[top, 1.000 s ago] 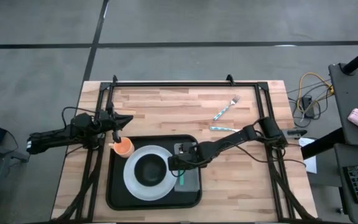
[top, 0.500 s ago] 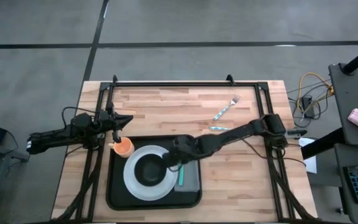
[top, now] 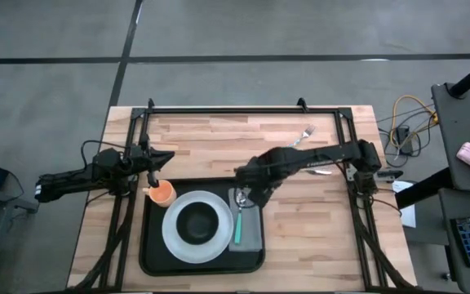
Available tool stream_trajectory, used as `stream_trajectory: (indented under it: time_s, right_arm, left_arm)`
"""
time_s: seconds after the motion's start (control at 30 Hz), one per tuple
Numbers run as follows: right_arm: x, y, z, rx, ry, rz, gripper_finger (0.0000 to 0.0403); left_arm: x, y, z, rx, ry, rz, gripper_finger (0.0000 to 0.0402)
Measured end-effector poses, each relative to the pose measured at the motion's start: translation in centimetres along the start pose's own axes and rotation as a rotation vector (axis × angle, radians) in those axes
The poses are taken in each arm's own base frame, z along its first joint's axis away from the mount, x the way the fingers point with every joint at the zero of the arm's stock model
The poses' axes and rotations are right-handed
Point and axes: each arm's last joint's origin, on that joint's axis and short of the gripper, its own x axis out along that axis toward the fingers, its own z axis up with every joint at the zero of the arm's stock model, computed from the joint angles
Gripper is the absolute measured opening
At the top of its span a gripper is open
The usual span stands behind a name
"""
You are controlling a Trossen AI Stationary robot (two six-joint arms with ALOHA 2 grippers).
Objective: Set up tray
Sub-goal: Put the white and green fork on the gray napkin to the right of the green spoon
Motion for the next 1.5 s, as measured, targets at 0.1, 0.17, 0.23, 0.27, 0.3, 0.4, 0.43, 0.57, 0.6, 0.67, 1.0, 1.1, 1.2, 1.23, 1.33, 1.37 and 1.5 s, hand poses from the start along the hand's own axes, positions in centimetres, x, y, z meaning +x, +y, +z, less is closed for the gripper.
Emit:
stream_trajectory:
  time_s: [0.1, 0.17, 0.23, 0.27, 0.3, 0.4, 0.43, 0.57, 0.6, 0.67, 1.0, 1.1, 1.2, 1.23, 1.33, 1.37, 1.5]
  right_arm:
    - [1.0, -1.6, 0.7, -0.119, 0.067, -0.037, 0.0175]
    - [2.0, -2.7, 1.4, -0.172, 0.097, -0.051, 0.0175]
    - [3.1, -3.9, 2.0, -0.226, 0.138, -0.067, 0.0175]
    - [3.7, -4.5, 2.2, -0.256, 0.16, -0.074, 0.0175]
    - [4.3, -5.1, 2.4, -0.286, 0.184, -0.076, 0.0175]
    - [6.1, -6.8, 2.7, -0.369, 0.264, -0.059, 0.0175]
    - [6.7, -7.4, 2.8, -0.386, 0.289, -0.059, 0.0175]
    - [9.0, -10.6, 3.1, -0.3, 0.35, -0.098, 0.0175]
    - [9.4, -11.6, 3.1, -0.241, 0.352, -0.11, 0.0173]
    - [10.0, -13.6, 3.1, -0.103, 0.351, -0.12, 0.0168]
    - [11.2, -21.1, 3.6, 0.648, 0.199, -0.128, 0.0132]
    - [11.2, -22.3, 3.9, 0.935, 0.14, -0.197, 0.0129]
    - [11.3, -22.8, 3.9, 1.103, 0.092, -0.25, 0.0132]
    - [11.4, -22.8, 4.0, 1.128, 0.076, -0.244, 0.0134]
    - [12.1, -22.4, 4.9, 1.136, -0.004, -0.149, 0.0137]
    - [12.2, -22.2, 5.2, 1.122, -0.02, -0.106, 0.0137]
    - [12.3, -22.0, 5.7, 1.164, -0.005, 0.004, 0.0136]
  left_arm:
    - [0.0, 0.0, 0.0, 0.0, 0.0, 0.0, 0.0]
    - [0.0, 0.0, 0.0, 0.0, 0.0, 0.0, 0.0]
    - [0.0, 0.0, 0.0, 0.0, 0.0, 0.0, 0.0]
    - [0.0, 0.0, 0.0, 0.0, 0.0, 0.0, 0.0]
    - [0.0, 0.0, 0.0, 0.0, 0.0, 0.0, 0.0]
    - [0.0, 0.0, 0.0, 0.0, 0.0, 0.0, 0.0]
    - [0.0, 0.0, 0.0, 0.0, 0.0, 0.0, 0.0]
    - [0.0, 0.0, 0.0, 0.0, 0.0, 0.0, 0.0]
    - [0.0, 0.0, 0.0, 0.0, 0.001, 0.0, 0.0]
    - [0.0, 0.0, 0.0, 0.0, 0.0, 0.0, 0.0]
    - [0.0, 0.0, 0.0, 0.0, 0.0, 0.002, 0.0]
    - [0.0, 0.0, 0.0, 0.0, 0.0, 0.005, 0.0]
    - [0.0, 0.0, 0.0, 0.0, 0.0, 0.005, 0.0]
    - [0.0, 0.0, 0.0, 0.0, 0.0, 0.005, 0.0]
    - [0.0, 0.0, 0.0, 0.0, 0.0, 0.005, 0.0]
    - [0.0, 0.0, 0.0, 0.0, 0.0, 0.005, 0.0]
    - [0.0, 0.0, 0.0, 0.0, 0.0, 0.005, 0.0]
